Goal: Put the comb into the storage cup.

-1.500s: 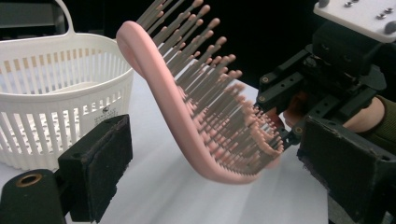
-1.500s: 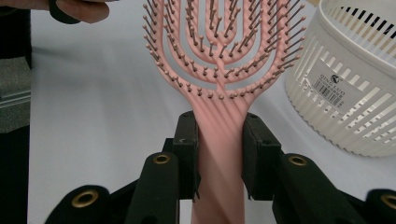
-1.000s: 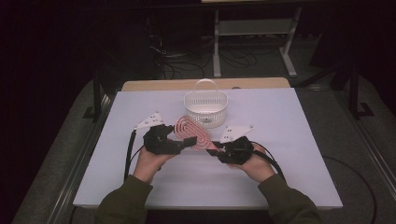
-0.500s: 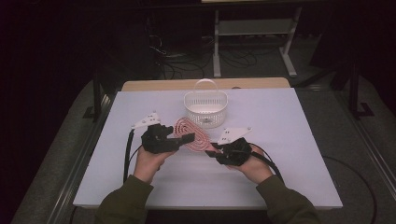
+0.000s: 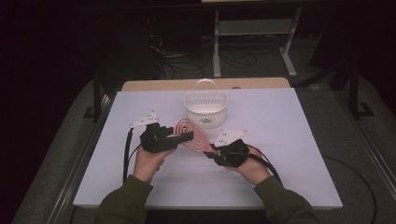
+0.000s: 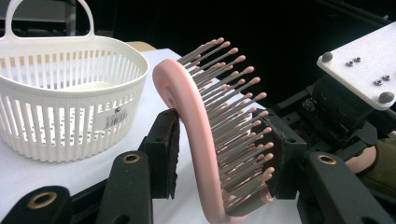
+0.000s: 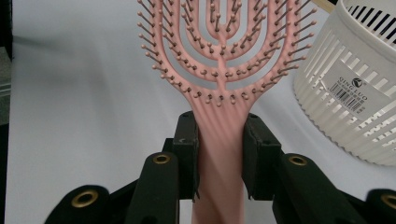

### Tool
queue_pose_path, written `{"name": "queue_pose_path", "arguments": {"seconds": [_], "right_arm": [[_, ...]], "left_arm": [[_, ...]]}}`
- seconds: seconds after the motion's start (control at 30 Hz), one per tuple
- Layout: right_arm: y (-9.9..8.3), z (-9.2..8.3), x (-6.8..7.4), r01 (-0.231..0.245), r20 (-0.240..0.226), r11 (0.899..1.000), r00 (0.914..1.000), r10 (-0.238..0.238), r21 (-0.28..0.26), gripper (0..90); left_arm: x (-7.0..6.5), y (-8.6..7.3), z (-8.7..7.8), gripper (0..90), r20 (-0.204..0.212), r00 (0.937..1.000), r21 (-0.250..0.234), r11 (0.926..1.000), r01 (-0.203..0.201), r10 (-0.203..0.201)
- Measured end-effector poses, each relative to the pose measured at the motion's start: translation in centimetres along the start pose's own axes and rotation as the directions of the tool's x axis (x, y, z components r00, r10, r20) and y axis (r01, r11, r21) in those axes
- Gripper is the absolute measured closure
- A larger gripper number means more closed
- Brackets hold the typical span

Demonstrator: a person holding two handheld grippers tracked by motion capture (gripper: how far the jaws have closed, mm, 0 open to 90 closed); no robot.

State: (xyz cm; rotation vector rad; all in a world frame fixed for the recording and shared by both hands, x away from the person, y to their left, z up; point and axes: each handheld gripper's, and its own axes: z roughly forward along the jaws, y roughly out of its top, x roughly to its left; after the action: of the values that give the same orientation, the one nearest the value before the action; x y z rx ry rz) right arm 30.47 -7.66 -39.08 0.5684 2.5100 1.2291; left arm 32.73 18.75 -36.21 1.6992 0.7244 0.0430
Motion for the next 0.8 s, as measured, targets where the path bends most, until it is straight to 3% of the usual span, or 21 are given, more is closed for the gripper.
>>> {"name": "queue_pose_path", "arguments": {"seconds": [0.3, 0.43, 0.8], "right_arm": [[0.03, 0.5, 0.29, 0.016, 0.021, 1.0, 0.9997, -0.016, 0.011, 68.5], [0.08, 0.64, 0.28, 0.001, 0.031, 1.0, 0.9995, -0.001, 0.009, 68.7], [0.22, 0.62, 0.38, 0.002, 0.036, 1.0, 0.9994, -0.001, -0.006, 68.4]], "left_arm": [[-0.2, 0.1, -0.03, 58.0, 0.017, 0.9998, -0.01, 0.9999, 0.004, -0.004], [-0.31, 0.13, -0.06, 62.9, 0.035, 0.9994, -0.021, 0.9998, 0.004, -0.003], [-0.6, 0.34, -0.23, 63.9, 0.037, 0.9993, -0.039, 0.9992, -0.004, 0.005]]}}
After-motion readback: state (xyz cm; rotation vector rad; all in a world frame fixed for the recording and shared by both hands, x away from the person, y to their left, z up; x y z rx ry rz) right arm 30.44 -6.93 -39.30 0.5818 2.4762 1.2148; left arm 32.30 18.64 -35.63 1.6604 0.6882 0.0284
